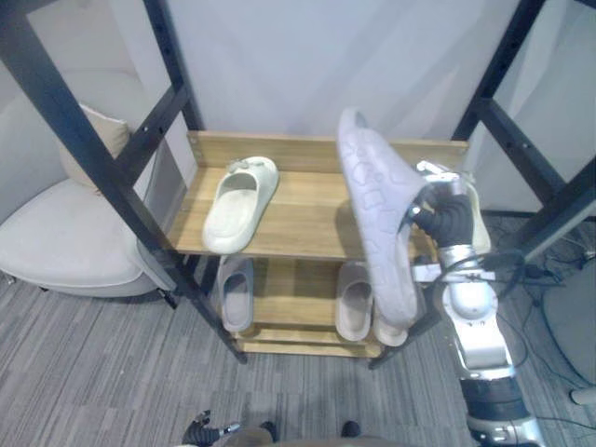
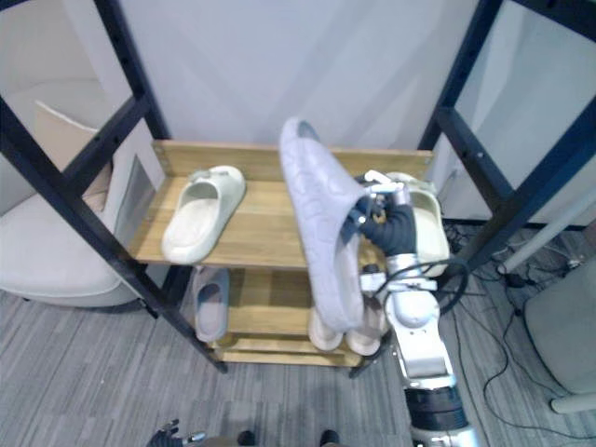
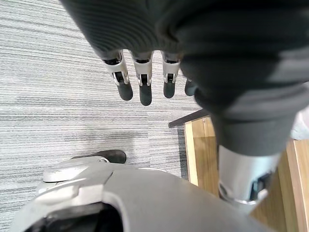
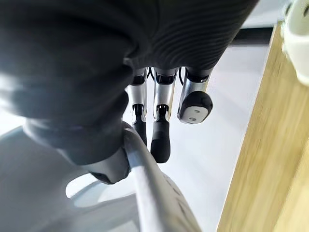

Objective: Organize the slippers on the shoe rack

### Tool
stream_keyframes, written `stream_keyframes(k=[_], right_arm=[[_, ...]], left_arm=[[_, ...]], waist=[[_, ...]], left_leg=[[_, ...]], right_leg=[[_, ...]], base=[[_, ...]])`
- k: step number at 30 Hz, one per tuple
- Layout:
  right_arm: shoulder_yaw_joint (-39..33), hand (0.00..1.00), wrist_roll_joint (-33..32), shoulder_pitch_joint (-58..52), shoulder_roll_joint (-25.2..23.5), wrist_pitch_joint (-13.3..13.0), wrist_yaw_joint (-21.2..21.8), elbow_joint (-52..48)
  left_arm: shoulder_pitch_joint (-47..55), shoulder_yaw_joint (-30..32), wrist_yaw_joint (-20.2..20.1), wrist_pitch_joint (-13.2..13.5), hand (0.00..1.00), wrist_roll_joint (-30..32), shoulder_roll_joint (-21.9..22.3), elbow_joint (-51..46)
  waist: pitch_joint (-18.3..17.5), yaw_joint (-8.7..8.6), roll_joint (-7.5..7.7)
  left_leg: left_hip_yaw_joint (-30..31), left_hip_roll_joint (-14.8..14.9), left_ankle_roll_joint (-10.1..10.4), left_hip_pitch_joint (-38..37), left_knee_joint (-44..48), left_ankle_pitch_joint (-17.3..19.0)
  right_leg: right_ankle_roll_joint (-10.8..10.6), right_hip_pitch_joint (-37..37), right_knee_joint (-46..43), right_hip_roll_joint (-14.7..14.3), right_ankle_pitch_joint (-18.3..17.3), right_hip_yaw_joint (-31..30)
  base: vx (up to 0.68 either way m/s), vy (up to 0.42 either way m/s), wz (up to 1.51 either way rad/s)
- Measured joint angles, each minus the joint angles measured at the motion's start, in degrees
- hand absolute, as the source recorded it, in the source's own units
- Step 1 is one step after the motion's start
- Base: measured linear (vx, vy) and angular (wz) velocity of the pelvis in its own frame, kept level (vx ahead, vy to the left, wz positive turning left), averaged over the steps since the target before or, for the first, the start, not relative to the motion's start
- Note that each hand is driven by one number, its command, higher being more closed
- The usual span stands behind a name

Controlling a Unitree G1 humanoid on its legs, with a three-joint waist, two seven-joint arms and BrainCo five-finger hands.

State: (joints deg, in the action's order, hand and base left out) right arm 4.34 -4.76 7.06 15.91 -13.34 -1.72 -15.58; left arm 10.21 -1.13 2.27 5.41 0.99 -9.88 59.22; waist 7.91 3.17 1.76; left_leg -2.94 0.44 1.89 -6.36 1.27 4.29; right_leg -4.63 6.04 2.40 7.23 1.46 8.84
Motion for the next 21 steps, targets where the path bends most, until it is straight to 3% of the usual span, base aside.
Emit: stream_keyframes(k=[2, 6, 15, 18, 21], right_arm=[[4.4, 1.00, -2.2, -1.9, 0.0, -0.3, 3.9, -1.8], [11.2, 1.00, -3.3, -3.9, 0.4, -0.8, 7.9, -1.3], [25.3, 1.00, -4.1, -3.8, 6.1, -0.8, 11.9, 6.2], [29.2, 1.00, -1.7, 4.5, 9.4, -0.8, 11.7, 12.0], [29.7, 1.00, 0.5, 10.5, 9.7, -0.5, 10.3, 16.1]], left_arm=[[-0.1, -0.1, -0.2, 0.2, 0.00, 0.0, -0.1, 0.5], [-0.8, -1.2, -0.2, 0.6, 0.00, 0.0, -0.3, 2.5], [-2.8, -3.3, -0.1, 1.7, 0.00, 0.1, -0.9, 4.5], [-7.9, -3.8, 0.0, 2.7, 0.00, -0.1, -0.5, 3.8], [-11.6, -4.5, 0.2, 3.0, 0.00, -0.9, -0.7, 3.1]], waist=[[-0.5, -0.06, 0.06], [-1.0, 0.06, 0.00], [-0.3, 0.83, -0.63], [7.3, 1.61, -2.75], [12.3, 1.78, -3.27]], left_leg=[[0.0, -0.1, 0.0, -0.1, 0.0, 0.0], [0.2, -0.1, 0.0, -0.8, 0.0, 0.0], [1.4, -0.1, 0.0, 1.6, 2.0, 0.4], [2.1, 0.4, -0.1, 12.3, 17.5, 5.6], [2.9, 0.4, -0.3, 19.9, 25.8, 7.6]], right_leg=[[0.0, 0.1, 0.1, 0.1, 0.0, 0.1], [-0.2, 1.5, 1.1, 0.0, 0.2, 0.3], [-0.2, -0.1, -0.9, 0.3, -0.6, 1.5], [0.3, -9.5, -15.3, 1.0, -5.7, 1.6], [0.5, -17.6, -25.7, 2.4, -9.2, 1.6]], base=[[0.00, 0.000, 0.00], [0.00, 0.000, 0.02], [-0.02, -0.001, 0.07], [-0.14, 0.021, 0.12], [-0.25, 0.013, 0.18]])
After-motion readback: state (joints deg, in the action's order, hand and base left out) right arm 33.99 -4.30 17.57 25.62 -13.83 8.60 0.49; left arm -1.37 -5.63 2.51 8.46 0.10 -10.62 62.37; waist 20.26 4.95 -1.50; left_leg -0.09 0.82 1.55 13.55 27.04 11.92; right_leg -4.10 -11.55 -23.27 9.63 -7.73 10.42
